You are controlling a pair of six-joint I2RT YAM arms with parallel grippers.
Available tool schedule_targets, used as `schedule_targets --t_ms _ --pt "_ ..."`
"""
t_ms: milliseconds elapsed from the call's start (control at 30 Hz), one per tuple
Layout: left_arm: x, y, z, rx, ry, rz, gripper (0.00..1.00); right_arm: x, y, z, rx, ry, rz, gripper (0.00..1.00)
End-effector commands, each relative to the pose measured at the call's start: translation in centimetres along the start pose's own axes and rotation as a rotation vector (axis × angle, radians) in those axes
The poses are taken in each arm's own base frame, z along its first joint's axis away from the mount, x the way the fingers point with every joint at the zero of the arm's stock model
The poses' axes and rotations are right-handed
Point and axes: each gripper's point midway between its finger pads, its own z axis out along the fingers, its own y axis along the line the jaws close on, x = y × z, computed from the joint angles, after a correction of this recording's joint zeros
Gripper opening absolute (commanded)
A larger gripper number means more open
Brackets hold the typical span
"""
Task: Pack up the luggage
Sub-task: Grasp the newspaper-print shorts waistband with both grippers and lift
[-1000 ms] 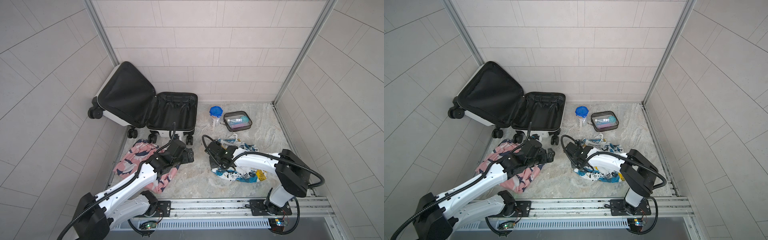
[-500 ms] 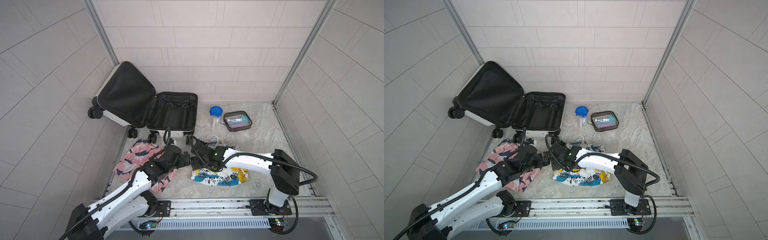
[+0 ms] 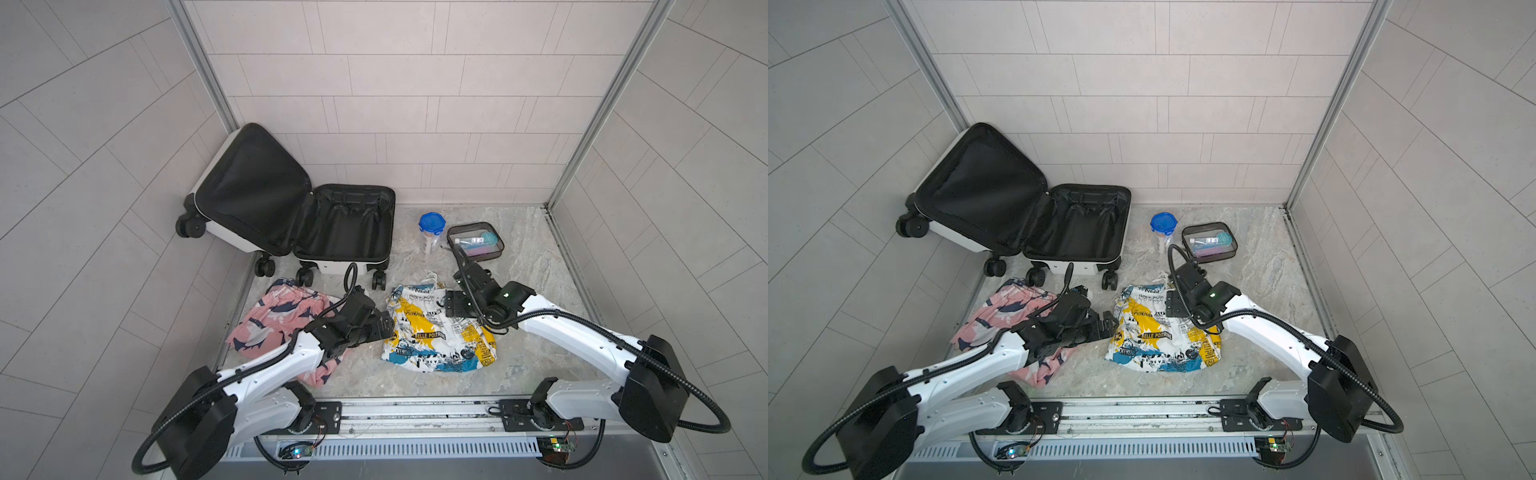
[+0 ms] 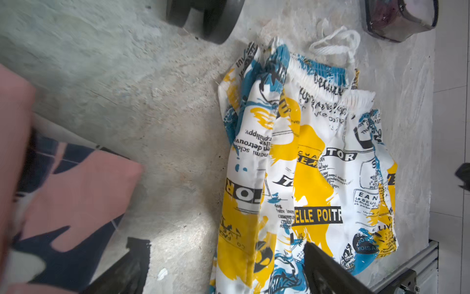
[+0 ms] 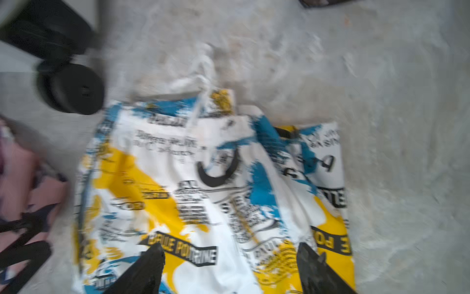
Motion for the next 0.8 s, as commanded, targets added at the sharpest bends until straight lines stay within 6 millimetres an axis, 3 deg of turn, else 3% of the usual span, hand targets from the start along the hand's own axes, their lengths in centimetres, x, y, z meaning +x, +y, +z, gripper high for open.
schedule_targets --t_ms 0,267,500,533,767 --pt "-0.1 -1.3 1.0 0.074 -0.012 -0.023 1.0 2.5 -2.8 0.9 0.007 0.09 0.019 0.84" --pt "0.7 -1.1 3.1 0.067 0.017 -0.015 1.0 4.8 -5.7 3.5 0.017 0.157 0.088 0.84" --pt "1.3 -1.2 4.6 0.057 0.042 -0.002 0.99 5.2 -5.3 5.1 -0.022 0.185 0.121 0.83" --pt "1.4 -1.3 4.8 0.056 0.045 0.0 0.99 6.3 -5.7 5.6 -0.017 0.208 0.129 0.83" --pt "2.3 -2.5 6.1 0.07 0.077 0.036 0.9 6.8 -4.6 6.3 -0.082 0.208 0.182 0.74"
